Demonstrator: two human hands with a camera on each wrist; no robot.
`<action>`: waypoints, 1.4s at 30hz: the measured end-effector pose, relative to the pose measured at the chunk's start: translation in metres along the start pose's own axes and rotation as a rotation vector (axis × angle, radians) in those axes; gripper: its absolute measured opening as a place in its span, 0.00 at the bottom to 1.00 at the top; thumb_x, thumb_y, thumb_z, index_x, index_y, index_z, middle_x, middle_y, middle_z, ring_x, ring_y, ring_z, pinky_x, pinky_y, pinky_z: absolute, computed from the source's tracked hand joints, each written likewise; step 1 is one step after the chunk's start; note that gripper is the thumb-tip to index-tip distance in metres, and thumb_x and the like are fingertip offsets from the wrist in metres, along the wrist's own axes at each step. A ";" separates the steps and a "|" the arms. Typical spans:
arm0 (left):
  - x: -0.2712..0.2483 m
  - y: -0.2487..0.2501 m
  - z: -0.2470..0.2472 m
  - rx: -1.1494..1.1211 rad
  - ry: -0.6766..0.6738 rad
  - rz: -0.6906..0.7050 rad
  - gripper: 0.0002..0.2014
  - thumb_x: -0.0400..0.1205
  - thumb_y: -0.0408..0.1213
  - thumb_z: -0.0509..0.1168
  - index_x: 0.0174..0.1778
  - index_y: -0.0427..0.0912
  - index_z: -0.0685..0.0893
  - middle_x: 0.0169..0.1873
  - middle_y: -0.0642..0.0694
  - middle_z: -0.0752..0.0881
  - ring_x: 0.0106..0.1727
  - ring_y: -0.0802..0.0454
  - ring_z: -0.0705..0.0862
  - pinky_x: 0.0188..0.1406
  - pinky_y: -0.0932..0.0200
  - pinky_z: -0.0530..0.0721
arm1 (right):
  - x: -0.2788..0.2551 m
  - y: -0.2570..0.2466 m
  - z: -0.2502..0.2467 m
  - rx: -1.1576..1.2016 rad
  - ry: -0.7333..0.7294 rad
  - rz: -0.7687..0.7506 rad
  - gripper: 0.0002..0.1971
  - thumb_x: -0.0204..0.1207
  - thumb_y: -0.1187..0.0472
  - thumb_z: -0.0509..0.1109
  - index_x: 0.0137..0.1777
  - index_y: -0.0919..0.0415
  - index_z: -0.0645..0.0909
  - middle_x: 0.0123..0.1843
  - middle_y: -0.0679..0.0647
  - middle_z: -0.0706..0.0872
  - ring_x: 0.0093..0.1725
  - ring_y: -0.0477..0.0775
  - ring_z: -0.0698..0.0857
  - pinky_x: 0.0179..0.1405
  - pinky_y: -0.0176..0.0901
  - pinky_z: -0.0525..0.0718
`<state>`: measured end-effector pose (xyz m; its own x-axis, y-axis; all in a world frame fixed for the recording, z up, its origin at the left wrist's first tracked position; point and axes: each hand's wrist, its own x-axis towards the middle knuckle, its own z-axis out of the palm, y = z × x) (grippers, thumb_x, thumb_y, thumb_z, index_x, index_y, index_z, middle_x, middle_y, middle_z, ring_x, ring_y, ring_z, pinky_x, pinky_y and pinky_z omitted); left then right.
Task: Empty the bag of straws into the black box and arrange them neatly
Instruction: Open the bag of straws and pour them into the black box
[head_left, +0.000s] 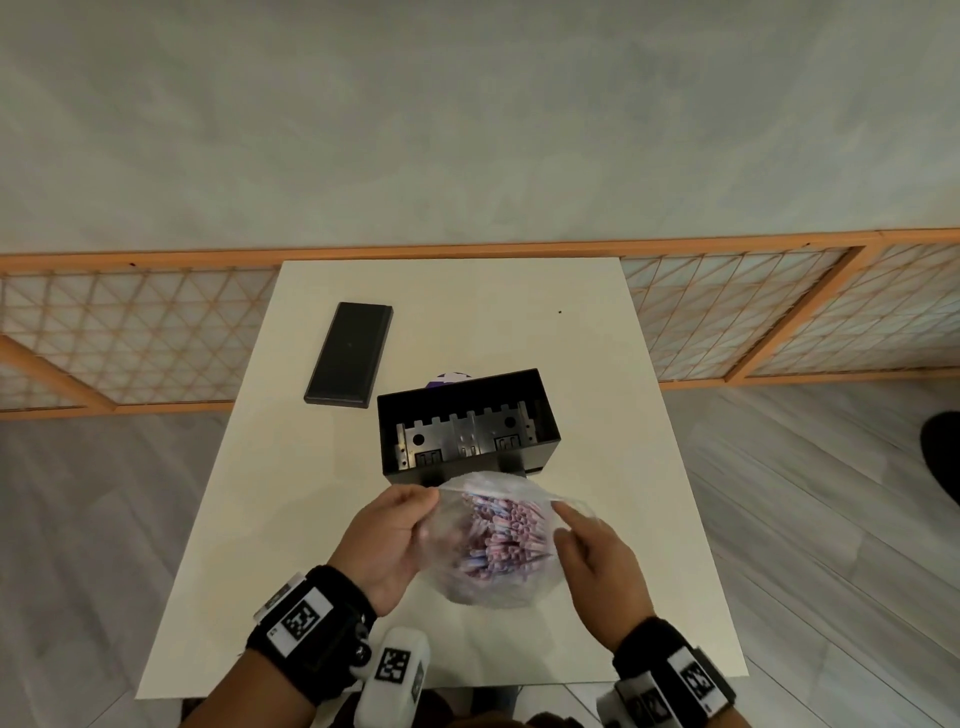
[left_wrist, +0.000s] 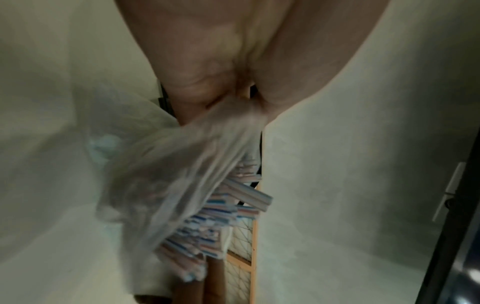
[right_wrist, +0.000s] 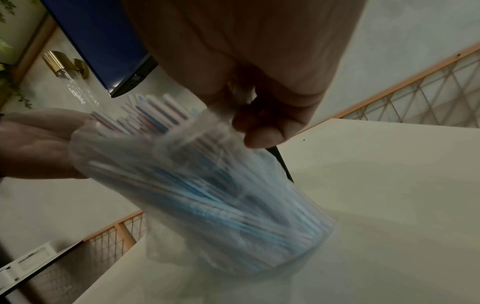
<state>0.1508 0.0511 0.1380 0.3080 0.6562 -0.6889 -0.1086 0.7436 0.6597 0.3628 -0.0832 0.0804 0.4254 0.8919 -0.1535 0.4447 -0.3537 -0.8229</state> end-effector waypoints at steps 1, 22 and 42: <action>-0.002 0.000 0.001 0.007 -0.009 -0.011 0.07 0.87 0.34 0.67 0.53 0.31 0.82 0.37 0.40 0.90 0.37 0.41 0.90 0.40 0.44 0.91 | 0.003 0.000 0.001 -0.005 0.018 0.016 0.20 0.87 0.62 0.65 0.72 0.37 0.81 0.40 0.43 0.83 0.44 0.41 0.83 0.46 0.36 0.80; 0.028 -0.008 0.006 0.717 -0.024 0.210 0.10 0.87 0.48 0.67 0.46 0.53 0.92 0.45 0.50 0.94 0.51 0.48 0.92 0.64 0.37 0.86 | 0.022 -0.004 -0.013 -0.186 -0.376 0.081 0.49 0.78 0.70 0.62 0.87 0.33 0.39 0.73 0.54 0.69 0.59 0.55 0.82 0.55 0.41 0.85; 0.002 -0.015 -0.005 0.242 -0.094 -0.242 0.06 0.86 0.30 0.57 0.47 0.32 0.77 0.51 0.32 0.92 0.57 0.36 0.92 0.56 0.43 0.89 | 0.027 0.008 0.013 -0.508 -0.560 0.025 0.75 0.55 0.35 0.83 0.84 0.36 0.23 0.82 0.58 0.64 0.68 0.60 0.84 0.63 0.56 0.88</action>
<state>0.1479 0.0419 0.1253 0.3844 0.4419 -0.8106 0.2013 0.8168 0.5407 0.3669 -0.0584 0.0626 0.0362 0.8437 -0.5355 0.8066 -0.3410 -0.4828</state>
